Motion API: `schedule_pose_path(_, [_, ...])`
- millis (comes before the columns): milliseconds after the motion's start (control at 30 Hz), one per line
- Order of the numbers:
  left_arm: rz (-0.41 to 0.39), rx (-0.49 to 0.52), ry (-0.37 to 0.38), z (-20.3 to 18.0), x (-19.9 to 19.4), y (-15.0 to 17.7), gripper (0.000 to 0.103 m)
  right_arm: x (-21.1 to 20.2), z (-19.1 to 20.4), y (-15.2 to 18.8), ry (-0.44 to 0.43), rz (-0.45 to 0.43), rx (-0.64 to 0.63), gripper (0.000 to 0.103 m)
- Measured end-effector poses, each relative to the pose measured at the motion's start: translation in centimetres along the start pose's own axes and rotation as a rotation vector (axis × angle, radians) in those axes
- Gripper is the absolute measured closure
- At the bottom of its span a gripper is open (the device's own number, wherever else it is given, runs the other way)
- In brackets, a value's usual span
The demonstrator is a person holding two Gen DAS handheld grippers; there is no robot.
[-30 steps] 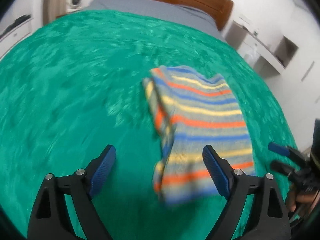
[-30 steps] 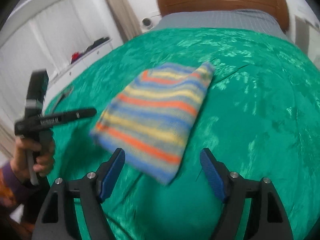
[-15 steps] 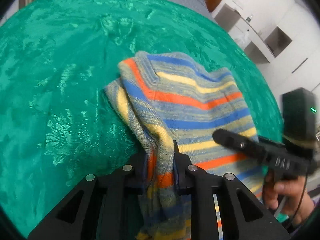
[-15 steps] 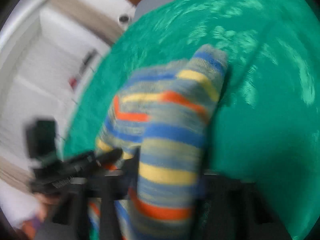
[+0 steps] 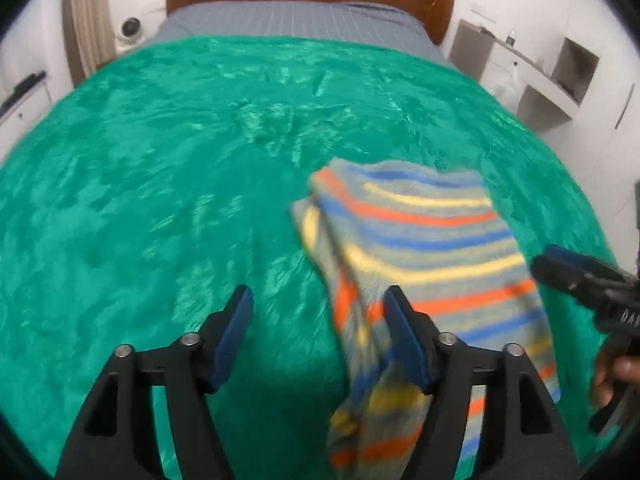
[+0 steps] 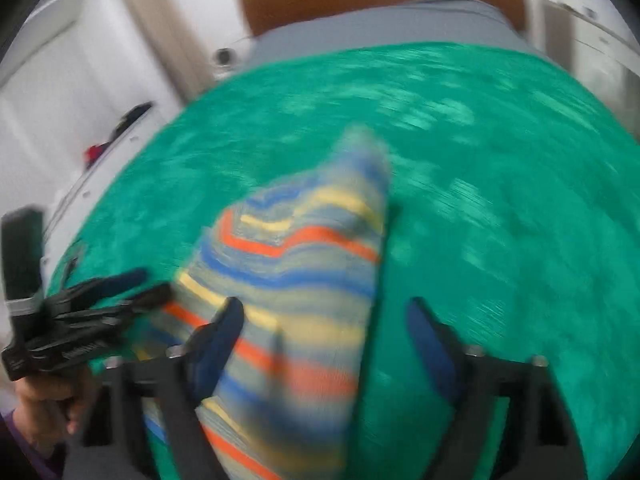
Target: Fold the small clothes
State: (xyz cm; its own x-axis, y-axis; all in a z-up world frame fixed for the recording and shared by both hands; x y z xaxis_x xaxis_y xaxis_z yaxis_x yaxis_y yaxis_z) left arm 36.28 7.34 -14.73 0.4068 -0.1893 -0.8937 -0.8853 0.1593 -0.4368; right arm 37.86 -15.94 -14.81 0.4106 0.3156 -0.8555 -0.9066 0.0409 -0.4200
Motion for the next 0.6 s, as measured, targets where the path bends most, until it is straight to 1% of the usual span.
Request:
schedule_pose_path(33, [-0.026,0.002,-0.032,-0.1,-1.0,0.8,0.015,-0.9,-0.8,1.1,0.007,-0.011,0.014,0.017])
schedule_pose_path(67, [-0.062,0.008,-0.070,-0.4,-2.1,1.5,0.012,-1.8,-1.2,2.2,0.028,-0.018,0.018,0.013])
schedule_pose_path(100, [-0.097,0.014,-0.105,-0.7,-3.4,2.1,0.005,-2.5,-1.2,3.3,0.053,-0.023,0.016,0.005])
schedule_pose_path(133, [-0.131,0.020,-0.139,-1.1,-4.7,2.8,0.002,-3.9,-1.1,4.6,0.083,-0.040,0.006,0.001])
schedule_pose_path(200, [-0.184,0.031,-0.201,-2.1,-7.1,3.8,0.001,-5.9,-1.2,6.2,0.102,-0.067,-0.010,0.001])
schedule_pose_path(267, [-0.209,0.036,-0.224,-2.8,-8.7,4.3,0.001,-7.9,-0.8,7.7,0.121,-0.083,-0.021,0.001])
schedule_pose_path(333, [-0.234,0.037,-0.237,-3.5,-10.6,5.2,0.001,-9.7,-0.2,8.9,0.147,-0.098,-0.031,0.001])
schedule_pose_path(400, [-0.262,0.039,-0.249,-3.6,-11.8,5.4,0.001,-11.5,0.5,10.1,0.175,-0.111,-0.051,0.001])
schedule_pose_path(600, [-0.337,0.055,-0.260,-4.8,-16.0,7.1,0.000,-14.3,3.7,12.3,0.246,-0.140,-0.109,0.001])
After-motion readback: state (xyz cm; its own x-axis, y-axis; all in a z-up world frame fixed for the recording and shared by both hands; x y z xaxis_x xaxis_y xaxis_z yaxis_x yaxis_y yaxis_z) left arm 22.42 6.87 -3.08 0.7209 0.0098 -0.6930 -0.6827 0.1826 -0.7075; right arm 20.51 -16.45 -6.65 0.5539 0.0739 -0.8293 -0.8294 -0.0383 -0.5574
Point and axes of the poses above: each gripper's, at about its wrist camera, not at the fingertips, and x roughly the way its jaws point, z to its left, y to its underside, the point moved 2 cm from there along x, roughly the way its jaws point, and after that the axes turned 12 degrees about z, right-handed, at the moved point
